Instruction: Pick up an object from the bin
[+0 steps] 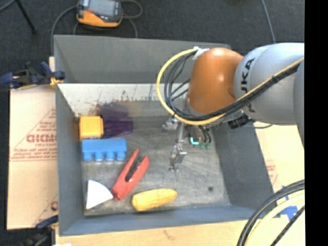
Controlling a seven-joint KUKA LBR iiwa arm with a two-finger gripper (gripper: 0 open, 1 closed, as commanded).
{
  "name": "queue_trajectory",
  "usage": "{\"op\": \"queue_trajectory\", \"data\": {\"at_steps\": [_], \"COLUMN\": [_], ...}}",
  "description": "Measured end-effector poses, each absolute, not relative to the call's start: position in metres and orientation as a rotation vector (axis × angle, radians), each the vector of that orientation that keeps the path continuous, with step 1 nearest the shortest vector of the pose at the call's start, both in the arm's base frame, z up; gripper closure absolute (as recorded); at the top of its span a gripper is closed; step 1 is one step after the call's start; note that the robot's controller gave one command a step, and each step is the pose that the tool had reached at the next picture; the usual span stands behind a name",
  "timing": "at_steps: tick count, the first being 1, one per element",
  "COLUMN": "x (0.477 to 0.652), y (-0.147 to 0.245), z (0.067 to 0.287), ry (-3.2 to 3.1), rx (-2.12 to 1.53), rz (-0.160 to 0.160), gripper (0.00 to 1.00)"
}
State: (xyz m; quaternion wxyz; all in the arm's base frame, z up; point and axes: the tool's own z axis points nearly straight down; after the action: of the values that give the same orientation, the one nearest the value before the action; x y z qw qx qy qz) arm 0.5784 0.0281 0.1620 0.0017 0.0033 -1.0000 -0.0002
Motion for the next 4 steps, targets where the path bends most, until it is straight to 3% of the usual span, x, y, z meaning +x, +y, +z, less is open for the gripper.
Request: {"op": "queue_trajectory", "data": {"at_steps": [2, 3, 4], "x": [0.581, 0.585, 0.584], "y": [0.028, 0.027, 0.028], "z": [0.166, 0.152, 0.154], "ry": [-3.146, -3.142, -3.146], "rx": [0.01, 0.035, 0.03], "rz": [-0.001, 0.0, 0.001], "gripper": [0.0, 0.0, 0.0]}}
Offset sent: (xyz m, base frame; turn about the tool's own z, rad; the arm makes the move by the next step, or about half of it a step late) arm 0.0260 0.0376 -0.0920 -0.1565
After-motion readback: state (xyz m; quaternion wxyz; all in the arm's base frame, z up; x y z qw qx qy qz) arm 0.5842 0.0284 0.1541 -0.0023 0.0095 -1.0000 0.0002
